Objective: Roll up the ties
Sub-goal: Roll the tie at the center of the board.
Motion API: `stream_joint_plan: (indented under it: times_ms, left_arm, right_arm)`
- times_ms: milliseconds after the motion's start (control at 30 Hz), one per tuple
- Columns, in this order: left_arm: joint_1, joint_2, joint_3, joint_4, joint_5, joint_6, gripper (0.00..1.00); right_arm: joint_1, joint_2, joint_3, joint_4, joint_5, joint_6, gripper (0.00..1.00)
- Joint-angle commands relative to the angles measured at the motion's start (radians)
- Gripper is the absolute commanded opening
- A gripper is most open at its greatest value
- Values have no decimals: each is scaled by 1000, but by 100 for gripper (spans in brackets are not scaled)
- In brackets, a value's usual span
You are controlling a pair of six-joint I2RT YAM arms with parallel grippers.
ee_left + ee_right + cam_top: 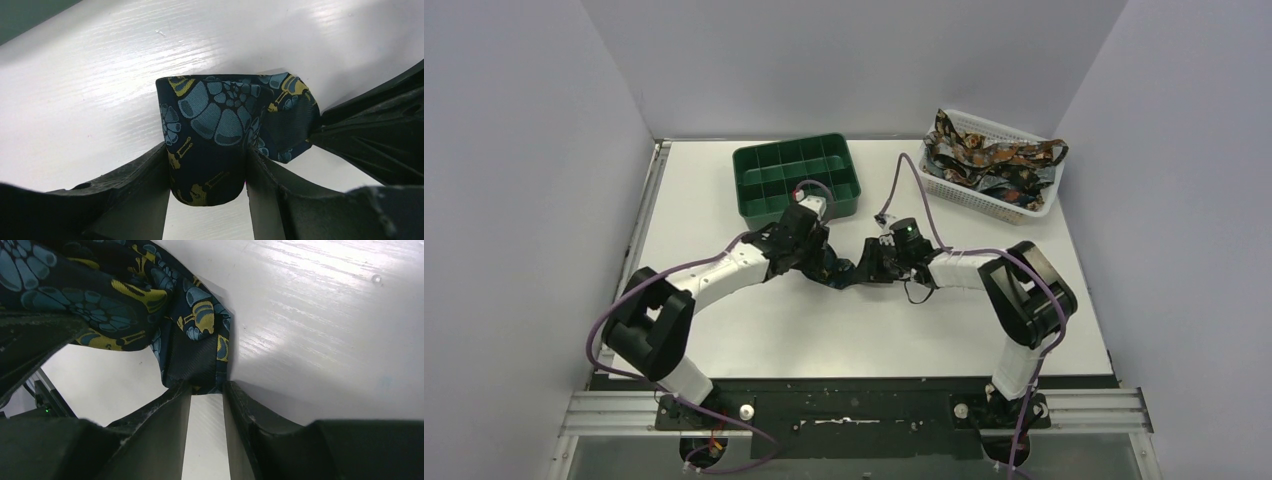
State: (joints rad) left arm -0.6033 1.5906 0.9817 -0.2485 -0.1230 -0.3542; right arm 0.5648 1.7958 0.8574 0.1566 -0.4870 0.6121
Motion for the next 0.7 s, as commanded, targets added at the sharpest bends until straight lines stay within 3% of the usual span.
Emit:
stream_joint_plan:
  times_ms: [0,200,333,667]
  left_arm:
    - [-59,16,60,-64,-160,69,51]
    - [-132,51,95,-87,-284,101,51]
    - [-174,86,140,-113,-347,104,53]
    - [-293,140,176,-129,-502,101,59]
  right_arm:
    - [9,-16,-43,43,19,34,33]
    - [-19,-87,-103,107,20,83,44]
    - [-43,-146,-142,131,30,123,57]
    - [-133,-350,-259,26,282,189,70]
